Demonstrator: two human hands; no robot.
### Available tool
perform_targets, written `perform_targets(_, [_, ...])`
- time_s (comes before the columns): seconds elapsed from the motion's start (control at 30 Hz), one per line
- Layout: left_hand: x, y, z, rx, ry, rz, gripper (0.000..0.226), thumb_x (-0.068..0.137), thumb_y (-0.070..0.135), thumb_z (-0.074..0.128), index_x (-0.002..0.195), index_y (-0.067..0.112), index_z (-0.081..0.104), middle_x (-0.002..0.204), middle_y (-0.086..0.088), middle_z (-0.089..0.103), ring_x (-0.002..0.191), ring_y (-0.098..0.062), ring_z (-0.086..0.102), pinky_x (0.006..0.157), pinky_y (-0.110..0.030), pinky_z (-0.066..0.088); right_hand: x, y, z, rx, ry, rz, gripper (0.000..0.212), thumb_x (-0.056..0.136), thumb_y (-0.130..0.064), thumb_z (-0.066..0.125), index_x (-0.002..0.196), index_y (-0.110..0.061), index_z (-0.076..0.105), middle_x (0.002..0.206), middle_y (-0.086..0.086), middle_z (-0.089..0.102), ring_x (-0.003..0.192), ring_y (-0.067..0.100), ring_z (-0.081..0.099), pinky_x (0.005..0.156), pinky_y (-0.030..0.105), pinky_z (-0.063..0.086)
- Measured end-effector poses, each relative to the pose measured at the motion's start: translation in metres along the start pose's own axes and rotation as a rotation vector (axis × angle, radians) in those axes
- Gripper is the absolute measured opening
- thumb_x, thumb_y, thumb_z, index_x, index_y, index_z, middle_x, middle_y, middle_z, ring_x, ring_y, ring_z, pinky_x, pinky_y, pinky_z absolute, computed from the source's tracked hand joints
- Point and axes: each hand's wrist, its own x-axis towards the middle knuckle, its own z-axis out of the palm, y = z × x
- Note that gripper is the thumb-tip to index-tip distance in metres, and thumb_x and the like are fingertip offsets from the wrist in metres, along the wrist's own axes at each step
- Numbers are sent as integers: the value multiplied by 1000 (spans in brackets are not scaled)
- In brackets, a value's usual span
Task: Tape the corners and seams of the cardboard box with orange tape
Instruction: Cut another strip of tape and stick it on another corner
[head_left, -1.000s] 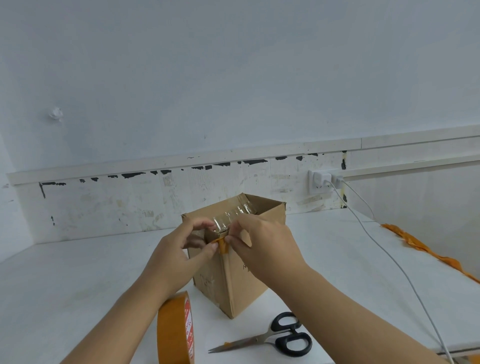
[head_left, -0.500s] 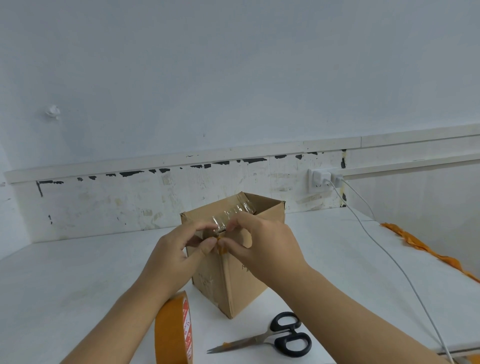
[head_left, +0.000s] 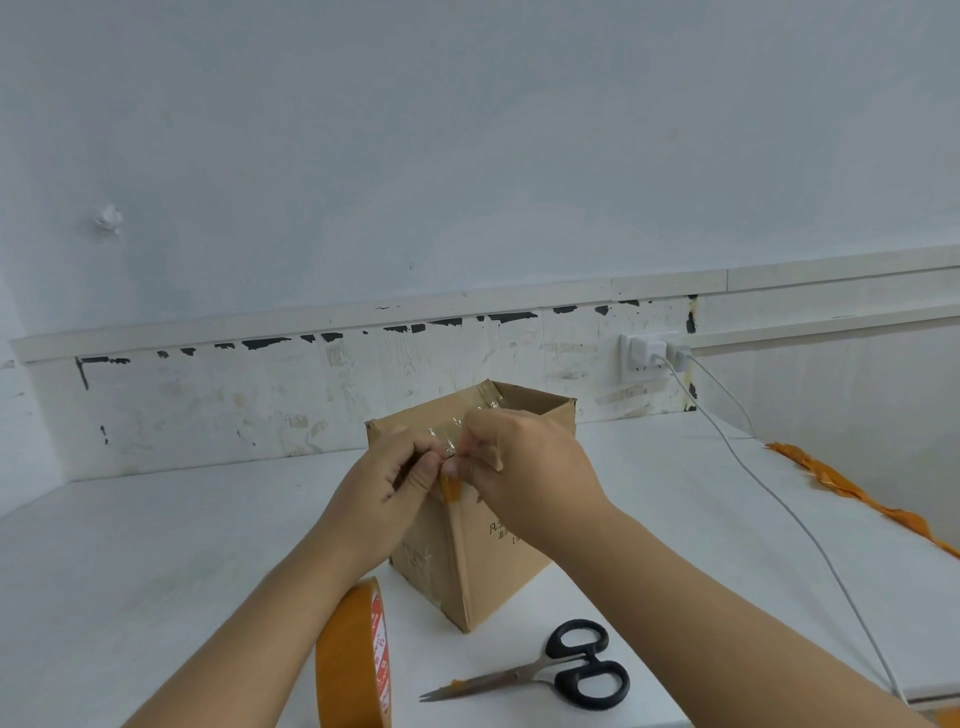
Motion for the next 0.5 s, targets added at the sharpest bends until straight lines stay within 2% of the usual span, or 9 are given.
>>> perform_targets(0.07, [-1,-1,-1,-64,-14,-21,26,91,38,43,91,22,63,84,3,59,80,-15,55,72,-31,48,2,0,-2,15,-23,0,16,82,-34,69,77,-22,59,69,-6,61,68,10,53,52,24,38])
perform_targets(0.17, [-3,-5,-7,-133,-58,-47,21,89,37,46,97,27,64,87,14,61,83,-8,57,73,-18,48,3,1,-7,18,-76,9,13,82,-36,69,79,-26,61,69,-11,59,65,3,49,51,19,31])
perform_targets(0.23, [-1,-6,-10,-148,-77,-66,19,87,37,50,97,29,65,89,15,62,83,-6,58,74,-17,48,4,3,-10,44,-119,32,12,80,-38,70,80,-29,62,68,-15,57,66,-1,48,53,19,31])
perform_targets(0.4, [3,-4,-8,-165,-55,-61,18,84,36,54,91,26,66,85,9,62,78,-8,57,72,-23,48,6,1,-9,61,-123,54,14,78,-36,73,79,-28,62,81,-11,68,81,6,57,64,29,48])
perform_targets(0.5, [2,-4,-7,-159,-48,-50,21,85,39,51,92,27,66,86,11,63,81,-9,58,74,-24,49,8,-1,-8,50,-116,49,13,78,-33,73,80,-24,63,85,-9,70,82,8,59,66,31,50])
